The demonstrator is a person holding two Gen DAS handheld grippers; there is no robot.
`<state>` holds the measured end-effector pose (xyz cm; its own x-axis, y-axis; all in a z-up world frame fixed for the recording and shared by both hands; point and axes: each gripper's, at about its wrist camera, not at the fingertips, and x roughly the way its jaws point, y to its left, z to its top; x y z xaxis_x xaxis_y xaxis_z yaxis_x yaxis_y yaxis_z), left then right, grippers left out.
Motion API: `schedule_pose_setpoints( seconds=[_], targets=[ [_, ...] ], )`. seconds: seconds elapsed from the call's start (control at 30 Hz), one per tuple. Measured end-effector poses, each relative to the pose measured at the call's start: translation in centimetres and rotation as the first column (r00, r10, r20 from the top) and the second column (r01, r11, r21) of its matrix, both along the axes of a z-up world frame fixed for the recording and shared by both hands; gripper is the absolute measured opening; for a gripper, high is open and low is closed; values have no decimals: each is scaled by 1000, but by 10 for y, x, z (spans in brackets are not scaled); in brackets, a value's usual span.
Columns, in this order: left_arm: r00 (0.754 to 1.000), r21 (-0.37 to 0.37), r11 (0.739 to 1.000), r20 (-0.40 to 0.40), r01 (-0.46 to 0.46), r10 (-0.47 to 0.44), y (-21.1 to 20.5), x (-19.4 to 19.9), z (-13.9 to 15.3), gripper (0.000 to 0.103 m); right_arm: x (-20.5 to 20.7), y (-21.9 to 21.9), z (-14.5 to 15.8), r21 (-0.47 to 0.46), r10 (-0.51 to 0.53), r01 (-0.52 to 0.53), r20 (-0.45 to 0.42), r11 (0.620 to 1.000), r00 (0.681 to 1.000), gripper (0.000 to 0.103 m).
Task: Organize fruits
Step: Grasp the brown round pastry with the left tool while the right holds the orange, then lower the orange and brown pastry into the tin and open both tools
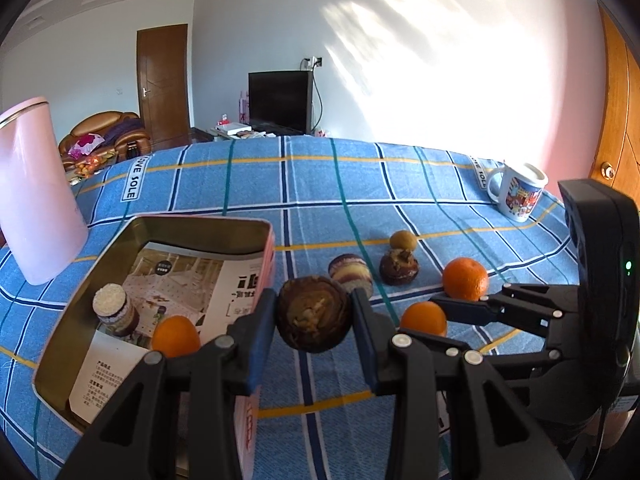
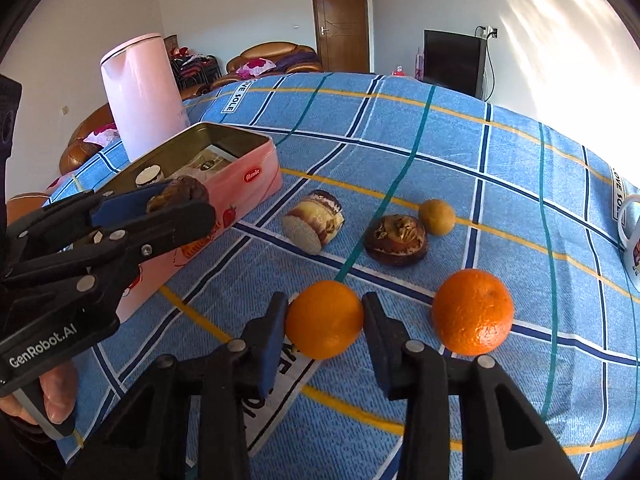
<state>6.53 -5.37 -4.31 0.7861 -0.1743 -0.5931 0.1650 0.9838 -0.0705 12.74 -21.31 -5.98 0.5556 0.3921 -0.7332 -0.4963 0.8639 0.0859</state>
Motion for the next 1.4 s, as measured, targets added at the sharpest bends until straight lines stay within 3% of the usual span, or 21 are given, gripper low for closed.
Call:
schedule_pose_setpoints(
  seconds=[0.43, 0.73, 1.1, 1.4],
  targets=[
    [999, 19, 999, 44, -32, 31, 10, -11, 11, 39, -27, 0, 43, 49, -24, 16, 161, 999, 987, 40],
    [996, 32, 997, 49, -75, 74, 25, -12, 12, 39, -33, 16, 56, 62, -8, -6, 217, 998, 976, 40],
    [985, 68, 986, 93, -150, 143, 47, -16, 18, 39, -38, 33, 69, 81, 14, -37, 270, 996, 963, 40],
    [975, 60, 974, 51, -219, 216, 85, -11, 11, 39, -32, 73, 63, 83, 94, -116, 235, 990, 967, 40]
  ],
)
